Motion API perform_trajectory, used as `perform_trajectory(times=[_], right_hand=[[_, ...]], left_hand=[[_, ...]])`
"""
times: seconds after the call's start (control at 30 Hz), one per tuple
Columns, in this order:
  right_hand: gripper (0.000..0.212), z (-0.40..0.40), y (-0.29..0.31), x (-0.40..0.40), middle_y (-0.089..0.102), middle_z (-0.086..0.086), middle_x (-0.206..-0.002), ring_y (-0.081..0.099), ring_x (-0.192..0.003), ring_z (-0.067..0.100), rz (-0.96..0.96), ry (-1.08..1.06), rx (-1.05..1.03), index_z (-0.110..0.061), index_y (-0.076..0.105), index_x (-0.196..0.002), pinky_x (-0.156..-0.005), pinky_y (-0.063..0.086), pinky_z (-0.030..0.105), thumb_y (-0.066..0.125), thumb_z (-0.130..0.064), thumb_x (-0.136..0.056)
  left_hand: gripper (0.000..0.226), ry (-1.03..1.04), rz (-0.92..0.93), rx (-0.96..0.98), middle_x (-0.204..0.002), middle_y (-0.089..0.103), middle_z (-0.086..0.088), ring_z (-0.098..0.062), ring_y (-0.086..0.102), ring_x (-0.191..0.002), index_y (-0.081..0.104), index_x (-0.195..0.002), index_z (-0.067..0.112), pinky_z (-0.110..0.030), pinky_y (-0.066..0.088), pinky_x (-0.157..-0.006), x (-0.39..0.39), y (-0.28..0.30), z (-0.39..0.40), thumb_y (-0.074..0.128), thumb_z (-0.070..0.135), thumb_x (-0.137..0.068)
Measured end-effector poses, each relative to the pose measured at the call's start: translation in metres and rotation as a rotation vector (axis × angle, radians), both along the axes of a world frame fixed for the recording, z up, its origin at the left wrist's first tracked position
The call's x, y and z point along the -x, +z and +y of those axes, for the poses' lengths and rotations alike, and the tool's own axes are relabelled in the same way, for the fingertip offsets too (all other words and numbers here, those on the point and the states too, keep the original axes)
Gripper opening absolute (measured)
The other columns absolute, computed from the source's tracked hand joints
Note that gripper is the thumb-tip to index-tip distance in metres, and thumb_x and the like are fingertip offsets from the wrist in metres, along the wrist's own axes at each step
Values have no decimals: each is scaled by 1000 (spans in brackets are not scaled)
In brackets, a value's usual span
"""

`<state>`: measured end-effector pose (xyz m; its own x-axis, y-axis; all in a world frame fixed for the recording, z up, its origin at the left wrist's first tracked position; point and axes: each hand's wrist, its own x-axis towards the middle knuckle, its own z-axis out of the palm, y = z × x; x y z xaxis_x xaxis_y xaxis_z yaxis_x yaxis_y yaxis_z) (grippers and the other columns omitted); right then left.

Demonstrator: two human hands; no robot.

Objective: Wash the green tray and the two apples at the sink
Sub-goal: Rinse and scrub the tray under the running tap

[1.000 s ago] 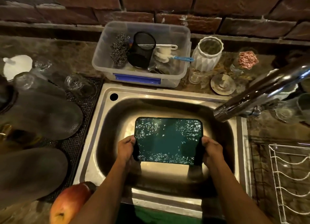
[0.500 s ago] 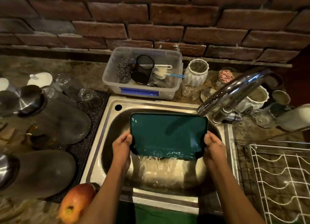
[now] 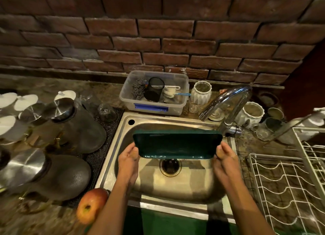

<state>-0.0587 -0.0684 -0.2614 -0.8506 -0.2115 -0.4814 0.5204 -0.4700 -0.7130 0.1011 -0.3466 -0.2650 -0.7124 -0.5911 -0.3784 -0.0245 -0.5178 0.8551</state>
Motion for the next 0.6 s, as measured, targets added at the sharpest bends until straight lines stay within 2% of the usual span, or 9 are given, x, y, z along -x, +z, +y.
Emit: perform_trajectory(times=[0.13, 0.27, 0.37, 0.47, 0.6], right_hand=[[34, 6, 2, -2, 75, 5, -107, 74, -92, 10, 15, -2, 81, -9, 62, -125, -71, 57, 19, 49, 4, -96], [35, 9, 4, -3, 76, 6, -108, 73, -99, 14, 55, 3, 125, -11, 68, -121, -77, 58, 21, 57, -1, -89], [31, 12, 11, -6, 76, 7, -107, 73, -98, 17, 112, 35, 189, -15, 76, -107, -79, 58, 24, 58, -4, -84], [30, 15, 17, -9, 76, 8, -109, 73, -103, 19, 165, 59, 221, -14, 77, -105, -82, 58, 27, 58, -5, -85], [28, 18, 27, -16, 77, 6, -104, 74, -97, 17, 191, 75, 216, -16, 78, -101, -81, 59, 28, 58, -5, -85]], left_hand=[[36, 19, 58, -69, -123, 71, -13, -22, 66, -118, 74, -114, 19, -26, 57, -88, -5, 4, 0, 47, 0, -100], [35, 40, 106, -70, -126, 69, -17, -26, 63, -123, 66, -123, 11, -38, 43, -107, -5, 10, 0, 46, -5, -99], [34, 62, 148, -47, -120, 72, -16, -25, 66, -116, 72, -113, 11, -38, 49, -105, -7, 20, 2, 46, -5, -98], [33, 61, 183, -39, -114, 75, -11, -20, 69, -111, 78, -104, 14, -30, 55, -97, -13, 30, 3, 51, -1, -93], [34, 47, 206, -16, -109, 76, -10, -18, 71, -105, 79, -101, 14, -23, 57, -86, -22, 34, 6, 49, -1, -95]])
